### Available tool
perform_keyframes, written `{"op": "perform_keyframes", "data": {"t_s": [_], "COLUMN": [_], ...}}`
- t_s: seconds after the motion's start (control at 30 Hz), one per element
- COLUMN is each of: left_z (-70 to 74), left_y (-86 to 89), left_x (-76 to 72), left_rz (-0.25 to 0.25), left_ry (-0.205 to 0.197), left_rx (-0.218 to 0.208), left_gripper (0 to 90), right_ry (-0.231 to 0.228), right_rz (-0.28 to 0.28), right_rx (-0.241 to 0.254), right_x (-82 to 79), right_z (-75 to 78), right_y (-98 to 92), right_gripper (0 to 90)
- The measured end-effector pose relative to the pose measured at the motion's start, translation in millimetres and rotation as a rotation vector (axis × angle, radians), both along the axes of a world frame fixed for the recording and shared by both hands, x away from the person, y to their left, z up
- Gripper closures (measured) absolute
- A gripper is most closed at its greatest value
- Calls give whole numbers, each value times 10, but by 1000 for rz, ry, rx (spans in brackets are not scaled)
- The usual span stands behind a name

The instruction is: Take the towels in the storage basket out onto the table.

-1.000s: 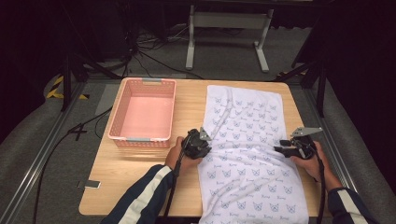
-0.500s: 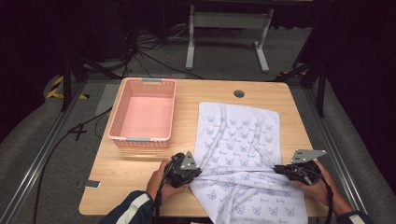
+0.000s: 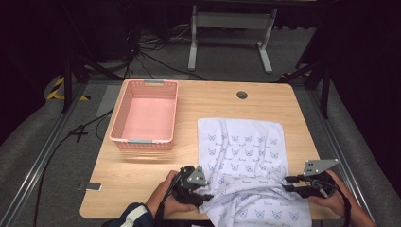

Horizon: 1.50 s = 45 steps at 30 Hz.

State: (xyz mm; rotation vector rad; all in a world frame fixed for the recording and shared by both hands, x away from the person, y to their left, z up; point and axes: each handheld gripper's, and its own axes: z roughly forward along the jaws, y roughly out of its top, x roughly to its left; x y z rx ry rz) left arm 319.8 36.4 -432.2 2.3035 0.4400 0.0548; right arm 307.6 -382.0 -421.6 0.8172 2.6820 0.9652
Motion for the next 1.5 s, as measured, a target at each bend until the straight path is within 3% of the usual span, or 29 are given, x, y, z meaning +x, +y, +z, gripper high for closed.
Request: {"op": "perform_keyframes", "data": {"t_s": [0.03,0.07,0.13,0.2,0.23,0.3,0.33,0.37,0.4,0.43,0.5,0.53,0.6,0.63,0.67,0.7,0.73,0.77,1.0,1.07,1.1,1.17,1.2,1.3,1.43,1.5], "left_z": [-2,0,-26,-67,-86,-121,-128,-128,-132,-135,-149,-160,-201,-227,-260,-281,-308,-318,-371,-361,-356,-316,-308,-314,-307,-290], "left_y": [-32,-59,-134,-216,-248,-317,-334,-334,-374,-395,-409,-409,-380,-376,-366,-357,-332,-319,-285,-282,-285,-322,-342,-362,-369,-386], "left_x": [129,247,497,712,817,1018,1074,1074,1183,1224,1363,1424,1552,1583,1628,1655,1695,1720,1789,1781,1780,1759,1749,1749,1765,1760], "left_rz": [55,102,182,262,283,346,367,367,387,411,440,462,471,490,494,503,517,533,532,514,502,449,440,422,420,438], "left_ry": [-24,-41,-41,-85,-66,-75,-69,-69,-81,-97,-82,-106,-52,-58,-69,-53,-29,-33,-40,-38,-49,-36,-30,-10,-18,-33], "left_rx": [-22,-13,-21,-7,-7,-8,-22,-22,1,24,-1,10,4,9,31,30,20,34,41,38,33,43,46,19,29,-3], "left_gripper": [445,382,327,303,294,271,271,267,267,255,252,248,226,223,224,224,224,224,204,237,299,489,592,770,821,823], "right_ry": [-15,-36,-73,-109,-114,-107,-108,-108,-115,-106,-107,-112,-143,-150,-124,-98,-96,-94,-41,-44,-57,-54,-51,-36,5,4], "right_rz": [-37,-82,-135,-196,-223,-266,-292,-292,-309,-337,-358,-378,-395,-400,-393,-416,-433,-440,-498,-516,-505,-485,-469,-439,-406,-399], "right_rx": [13,32,48,6,-2,2,1,1,-2,5,-5,-6,-39,-46,-41,-37,-37,-34,5,8,4,10,10,11,27,30], "right_x": [70,184,389,634,766,1006,1135,1135,1196,1369,1437,1509,1607,1639,1681,1733,1758,1792,1950,1957,1960,1945,1936,1921,1912,1910], "right_z": [24,47,69,72,66,52,48,48,47,20,1,-30,-102,-134,-157,-176,-183,-187,-285,-292,-298,-292,-282,-257,-247,-248], "right_y": [-19,-48,-83,-108,-124,-157,-176,-176,-178,-186,-184,-178,-151,-137,-128,-117,-112,-103,-95,-75,-67,-54,-47,-25,-4,-7], "right_gripper": [543,545,505,478,459,444,429,429,422,395,390,393,395,389,362,364,367,360,317,302,310,389,485,665,840,860]}}
